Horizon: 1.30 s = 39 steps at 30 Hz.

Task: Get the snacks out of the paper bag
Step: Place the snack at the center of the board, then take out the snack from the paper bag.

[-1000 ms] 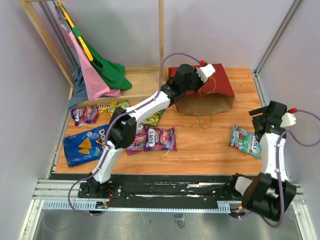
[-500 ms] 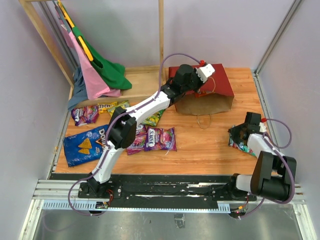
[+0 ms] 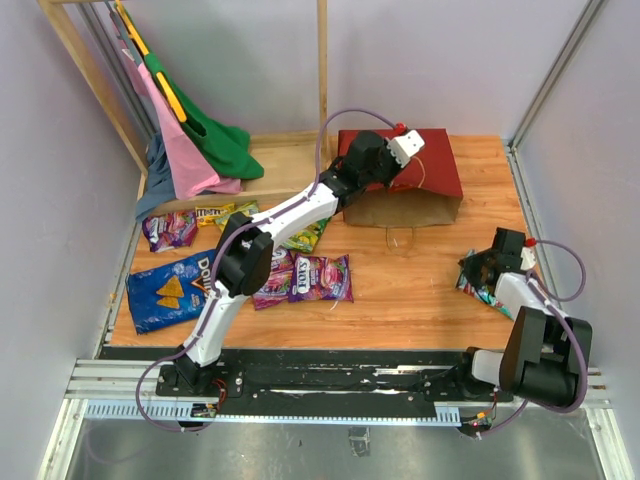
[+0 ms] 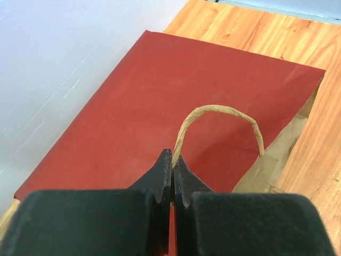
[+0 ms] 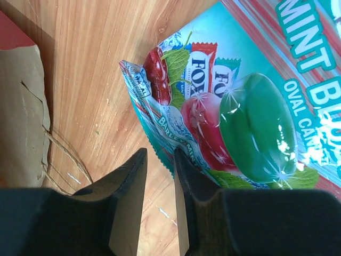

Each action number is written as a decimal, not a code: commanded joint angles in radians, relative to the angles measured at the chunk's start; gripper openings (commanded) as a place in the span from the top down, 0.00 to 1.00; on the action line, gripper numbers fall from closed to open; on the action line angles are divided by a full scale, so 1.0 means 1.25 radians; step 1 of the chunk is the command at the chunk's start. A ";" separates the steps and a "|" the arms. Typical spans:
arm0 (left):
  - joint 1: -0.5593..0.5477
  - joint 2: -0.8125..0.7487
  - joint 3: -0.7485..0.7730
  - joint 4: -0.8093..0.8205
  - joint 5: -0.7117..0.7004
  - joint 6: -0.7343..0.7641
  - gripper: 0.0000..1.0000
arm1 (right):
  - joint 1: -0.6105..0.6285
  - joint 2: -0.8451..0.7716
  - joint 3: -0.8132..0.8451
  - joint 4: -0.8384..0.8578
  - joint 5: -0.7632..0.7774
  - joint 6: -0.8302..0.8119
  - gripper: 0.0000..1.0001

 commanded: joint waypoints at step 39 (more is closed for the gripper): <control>0.029 -0.043 -0.038 0.013 0.002 0.007 0.99 | -0.132 -0.181 -0.021 -0.095 0.207 0.292 0.99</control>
